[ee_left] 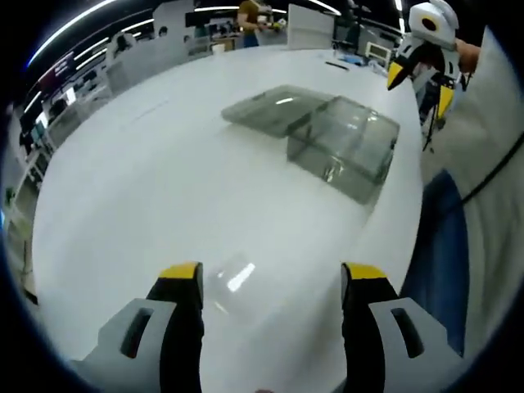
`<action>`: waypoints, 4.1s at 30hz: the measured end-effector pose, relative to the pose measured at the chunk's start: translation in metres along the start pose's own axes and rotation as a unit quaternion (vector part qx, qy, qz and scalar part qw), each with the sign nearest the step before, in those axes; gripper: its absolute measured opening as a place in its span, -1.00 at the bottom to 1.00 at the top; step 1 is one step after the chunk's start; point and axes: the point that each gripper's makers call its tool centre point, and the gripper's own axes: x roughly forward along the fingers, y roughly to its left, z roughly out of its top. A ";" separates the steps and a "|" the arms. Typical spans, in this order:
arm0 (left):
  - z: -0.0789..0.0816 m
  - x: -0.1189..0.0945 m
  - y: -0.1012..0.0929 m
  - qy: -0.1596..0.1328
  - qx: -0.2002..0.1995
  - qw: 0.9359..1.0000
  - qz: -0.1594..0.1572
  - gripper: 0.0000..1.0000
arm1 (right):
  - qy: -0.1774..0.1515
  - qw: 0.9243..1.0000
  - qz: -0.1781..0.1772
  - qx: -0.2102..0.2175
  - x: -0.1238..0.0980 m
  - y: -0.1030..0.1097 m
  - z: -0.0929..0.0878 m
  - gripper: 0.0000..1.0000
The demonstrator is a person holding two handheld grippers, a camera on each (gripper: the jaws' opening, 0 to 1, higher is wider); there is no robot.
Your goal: Insert the divider into the dual guide fixture by aligning both edges with the guide slots and pushing it downward to the bottom, including one-sided entry, uneven engagement, binding, and posture correction.
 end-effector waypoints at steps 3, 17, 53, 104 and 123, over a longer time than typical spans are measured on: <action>-0.001 0.000 0.001 0.005 0.009 1.000 -0.003 0.33 | -0.001 1.000 -0.001 0.002 -0.001 0.001 -0.001 -0.04; -0.012 -0.001 0.006 0.028 0.047 0.998 -0.015 0.30 | -0.001 1.000 -0.002 0.005 -0.003 0.002 -0.002 -0.04; -0.017 0.009 0.009 0.097 0.174 0.974 -0.103 -0.21 | 0.000 1.000 -0.005 0.018 -0.005 -0.004 -0.004 -0.06; -0.016 0.013 0.014 0.207 0.233 0.945 -0.096 -0.46 | -0.024 0.999 -0.006 0.034 -0.008 -0.009 -0.001 -0.06; 0.025 0.008 0.001 0.146 0.198 0.966 -0.077 -0.46 | -0.029 0.999 -0.003 0.043 -0.007 -0.014 -0.002 -0.07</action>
